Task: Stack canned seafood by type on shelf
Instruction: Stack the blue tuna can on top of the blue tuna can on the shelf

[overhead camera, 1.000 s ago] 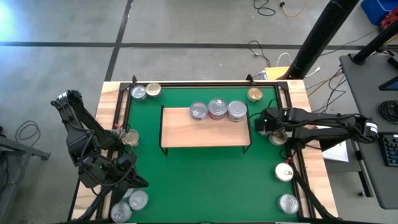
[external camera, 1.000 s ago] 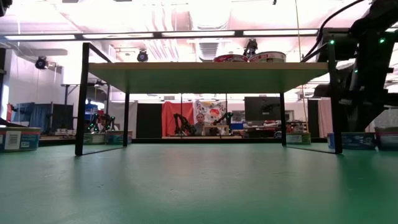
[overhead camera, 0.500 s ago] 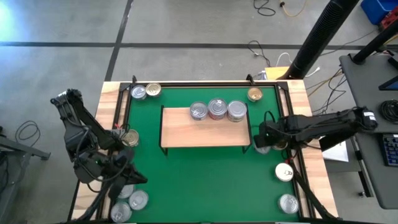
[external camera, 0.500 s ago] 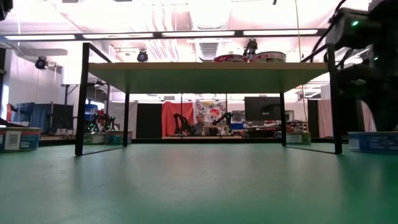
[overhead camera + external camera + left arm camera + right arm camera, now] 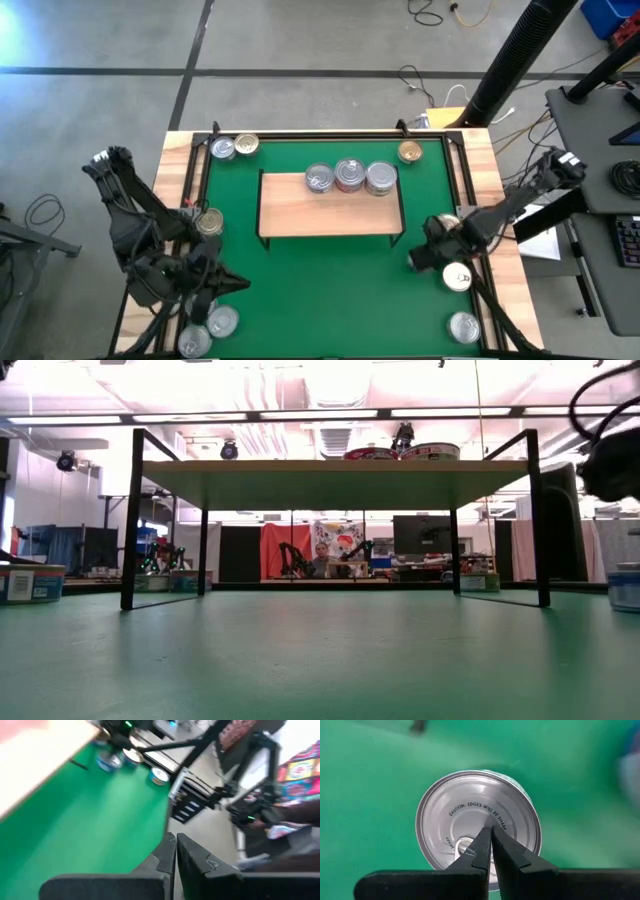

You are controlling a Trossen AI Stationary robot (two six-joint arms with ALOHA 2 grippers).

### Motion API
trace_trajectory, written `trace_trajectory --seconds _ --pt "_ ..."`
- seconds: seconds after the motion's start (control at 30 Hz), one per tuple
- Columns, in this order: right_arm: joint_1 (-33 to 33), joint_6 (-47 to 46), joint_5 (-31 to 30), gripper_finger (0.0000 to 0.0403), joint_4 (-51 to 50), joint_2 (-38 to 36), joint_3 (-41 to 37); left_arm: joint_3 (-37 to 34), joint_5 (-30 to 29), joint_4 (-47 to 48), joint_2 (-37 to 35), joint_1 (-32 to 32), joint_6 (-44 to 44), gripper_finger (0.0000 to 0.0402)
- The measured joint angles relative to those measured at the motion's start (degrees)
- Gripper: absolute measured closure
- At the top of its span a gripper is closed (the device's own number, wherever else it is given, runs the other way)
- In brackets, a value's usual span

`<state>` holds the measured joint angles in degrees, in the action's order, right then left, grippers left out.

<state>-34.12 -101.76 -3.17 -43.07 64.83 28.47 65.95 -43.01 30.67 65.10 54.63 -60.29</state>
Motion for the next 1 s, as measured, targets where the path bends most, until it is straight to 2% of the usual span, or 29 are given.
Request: trace_trajectory --seconds 0.23,0.3,0.47,0.6,0.7,0.87,1.0 --pt "-8.0 -4.2 -4.4 0.0390 4.5 13.6 7.7 0.0 -11.9 -1.3 7.1 -4.2 1.3 0.0401" --pt "-8.3 -4.8 -5.7 0.0390 7.2 18.2 10.9 0.0 -12.1 -2.1 10.1 -5.7 1.4 0.0401" --pt "-7.1 -5.3 -9.2 0.0390 18.6 29.7 19.4 0.0 0.4 -3.2 16.5 -7.7 -0.4 0.0401" --pt "-4.6 -4.9 -10.4 0.0390 24.4 37.7 27.2 0.0 2.6 -3.2 20.4 -7.4 -3.9 0.0401" --pt "-2.4 -1.3 -10.8 0.0390 24.6 41.3 34.1 0.0 3.7 -3.3 22.0 -7.2 -6.2 0.0401" --pt "-0.7 11.6 -13.5 0.0390 22.7 41.8 43.0 0.0 8.7 -3.7 23.5 -7.1 -9.5 0.0389" --pt "-0.8 21.8 -15.7 0.0390 14.6 38.2 47.6 0.0 9.1 -6.3 24.7 -6.5 -9.8 0.0363"
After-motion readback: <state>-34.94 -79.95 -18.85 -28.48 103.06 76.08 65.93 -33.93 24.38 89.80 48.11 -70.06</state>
